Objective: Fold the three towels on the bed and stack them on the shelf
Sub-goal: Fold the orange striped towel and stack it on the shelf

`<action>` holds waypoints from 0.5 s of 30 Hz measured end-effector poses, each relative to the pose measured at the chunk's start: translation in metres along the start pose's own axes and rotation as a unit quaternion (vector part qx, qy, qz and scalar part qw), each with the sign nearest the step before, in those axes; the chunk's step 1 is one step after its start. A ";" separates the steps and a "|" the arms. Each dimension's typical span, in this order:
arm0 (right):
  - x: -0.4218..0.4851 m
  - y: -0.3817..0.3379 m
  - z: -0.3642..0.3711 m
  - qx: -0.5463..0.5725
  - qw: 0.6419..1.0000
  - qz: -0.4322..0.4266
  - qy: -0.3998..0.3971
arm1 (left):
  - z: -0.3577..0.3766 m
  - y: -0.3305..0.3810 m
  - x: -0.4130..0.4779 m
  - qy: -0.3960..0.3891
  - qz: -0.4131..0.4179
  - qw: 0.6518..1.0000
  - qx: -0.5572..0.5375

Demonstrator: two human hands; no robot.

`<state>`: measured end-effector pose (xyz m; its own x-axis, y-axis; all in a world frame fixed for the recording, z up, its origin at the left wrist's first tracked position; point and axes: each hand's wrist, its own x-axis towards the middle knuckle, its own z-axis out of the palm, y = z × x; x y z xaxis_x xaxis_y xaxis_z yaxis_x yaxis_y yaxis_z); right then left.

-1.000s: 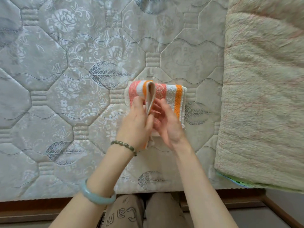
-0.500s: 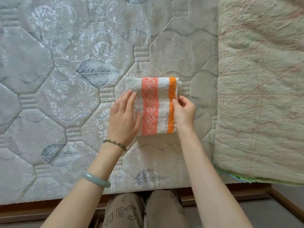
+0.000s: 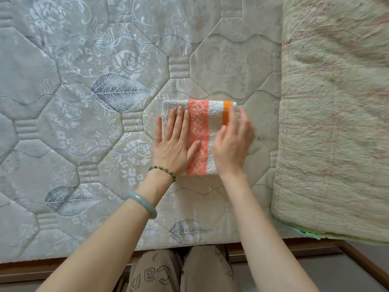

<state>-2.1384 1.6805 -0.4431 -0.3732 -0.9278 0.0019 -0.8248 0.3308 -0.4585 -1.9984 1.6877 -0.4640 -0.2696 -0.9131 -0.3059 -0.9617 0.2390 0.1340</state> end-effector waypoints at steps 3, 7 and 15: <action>-0.003 0.001 0.021 -0.058 0.980 -0.168 -0.088 | 0.005 0.004 0.000 0.021 -0.003 1.000 0.008; 0.002 0.017 0.035 -0.072 0.972 -0.151 -0.164 | 0.009 0.005 0.004 0.034 0.005 0.999 -0.007; -0.012 0.036 0.017 -0.092 0.965 -0.072 -0.235 | 0.006 -0.010 -0.001 0.006 0.017 1.000 0.000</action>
<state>-2.1560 1.7002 -0.4751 -0.0510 -0.9281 -0.3688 -0.9312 0.1776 -0.3183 -1.9893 1.6885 -0.4710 -0.3012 -0.9085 -0.2896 -0.9521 0.2697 0.1442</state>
